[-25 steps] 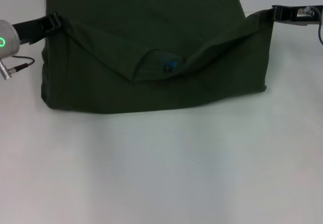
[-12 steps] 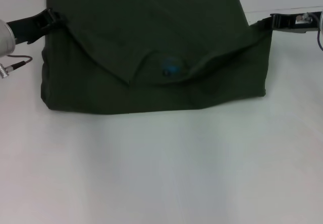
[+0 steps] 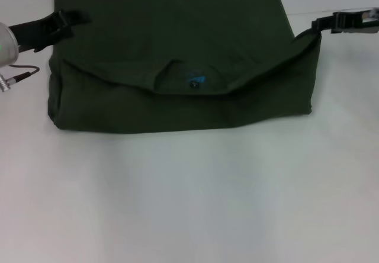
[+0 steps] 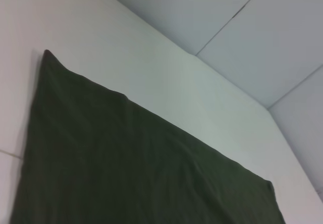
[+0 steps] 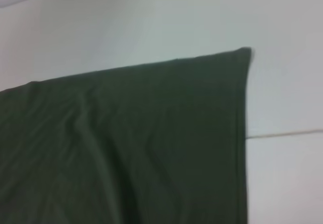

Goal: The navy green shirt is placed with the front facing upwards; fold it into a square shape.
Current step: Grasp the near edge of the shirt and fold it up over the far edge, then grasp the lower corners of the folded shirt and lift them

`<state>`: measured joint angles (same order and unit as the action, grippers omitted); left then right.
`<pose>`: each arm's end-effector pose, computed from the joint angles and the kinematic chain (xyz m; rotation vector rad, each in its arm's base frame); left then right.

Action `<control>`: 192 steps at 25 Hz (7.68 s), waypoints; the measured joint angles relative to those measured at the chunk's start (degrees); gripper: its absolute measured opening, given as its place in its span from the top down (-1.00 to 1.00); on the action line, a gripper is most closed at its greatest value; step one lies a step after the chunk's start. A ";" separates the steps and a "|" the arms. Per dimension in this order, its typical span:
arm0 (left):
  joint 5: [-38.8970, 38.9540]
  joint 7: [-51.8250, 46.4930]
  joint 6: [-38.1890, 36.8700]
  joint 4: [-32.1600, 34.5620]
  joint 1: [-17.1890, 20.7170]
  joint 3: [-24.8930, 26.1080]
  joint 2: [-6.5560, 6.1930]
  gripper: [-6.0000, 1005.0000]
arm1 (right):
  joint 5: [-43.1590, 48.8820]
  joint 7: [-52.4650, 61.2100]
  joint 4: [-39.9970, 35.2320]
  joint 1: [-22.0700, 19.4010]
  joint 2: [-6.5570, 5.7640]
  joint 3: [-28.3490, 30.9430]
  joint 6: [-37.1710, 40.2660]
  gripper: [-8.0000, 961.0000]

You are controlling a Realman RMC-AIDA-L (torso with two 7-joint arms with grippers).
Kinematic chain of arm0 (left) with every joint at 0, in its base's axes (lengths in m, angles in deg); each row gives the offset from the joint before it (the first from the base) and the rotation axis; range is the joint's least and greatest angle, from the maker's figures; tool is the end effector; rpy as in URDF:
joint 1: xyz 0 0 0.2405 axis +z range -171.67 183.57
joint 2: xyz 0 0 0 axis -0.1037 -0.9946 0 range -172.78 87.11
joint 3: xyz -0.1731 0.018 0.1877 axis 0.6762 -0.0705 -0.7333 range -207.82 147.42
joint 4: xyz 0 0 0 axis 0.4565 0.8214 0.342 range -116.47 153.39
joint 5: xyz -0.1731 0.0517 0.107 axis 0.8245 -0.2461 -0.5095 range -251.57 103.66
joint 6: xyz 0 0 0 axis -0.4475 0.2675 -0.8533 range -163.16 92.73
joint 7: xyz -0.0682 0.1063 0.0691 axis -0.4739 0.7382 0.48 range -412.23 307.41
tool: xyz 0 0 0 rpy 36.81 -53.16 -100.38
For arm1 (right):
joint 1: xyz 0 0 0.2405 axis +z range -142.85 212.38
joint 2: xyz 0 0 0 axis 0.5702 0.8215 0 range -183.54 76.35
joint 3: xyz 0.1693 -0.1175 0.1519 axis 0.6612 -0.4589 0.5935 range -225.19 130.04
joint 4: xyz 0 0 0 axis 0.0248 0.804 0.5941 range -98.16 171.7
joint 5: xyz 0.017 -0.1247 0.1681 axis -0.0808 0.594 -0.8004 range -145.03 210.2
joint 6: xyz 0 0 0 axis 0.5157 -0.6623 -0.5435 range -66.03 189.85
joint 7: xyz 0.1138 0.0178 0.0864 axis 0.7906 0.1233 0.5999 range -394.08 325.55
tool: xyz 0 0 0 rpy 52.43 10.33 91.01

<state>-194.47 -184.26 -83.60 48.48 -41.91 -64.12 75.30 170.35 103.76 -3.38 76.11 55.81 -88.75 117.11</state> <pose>-0.2348 0.4619 0.0137 -1.8735 -1.5701 -0.7542 0.2968 0.4474 0.0993 -1.9013 1.3715 0.2799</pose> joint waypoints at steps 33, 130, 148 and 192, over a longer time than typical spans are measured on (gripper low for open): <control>-13.55 -12.56 -42.95 17.59 5.89 3.35 -6.19 -0.53 | 2.89 3.32 -14.80 -4.78 -3.74 5.36 45.93 -0.29; -14.01 -12.29 -41.00 17.43 7.31 7.66 -6.25 -0.53 | 5.58 1.68 0.77 -0.57 4.14 -0.81 15.19 -0.29; -19.97 -13.59 -39.54 16.15 6.26 7.64 -6.76 -0.53 | 5.59 2.30 -0.80 -0.55 1.34 -0.41 21.63 0.58; -26.61 -14.40 -19.33 1.78 1.26 -5.28 -5.20 -0.53 | 5.76 2.69 -0.82 -0.33 0.21 -0.69 24.30 0.87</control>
<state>-221.09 -198.66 -102.93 50.26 -40.65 -69.40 70.10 176.11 106.45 -4.19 75.78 56.02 -89.44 141.42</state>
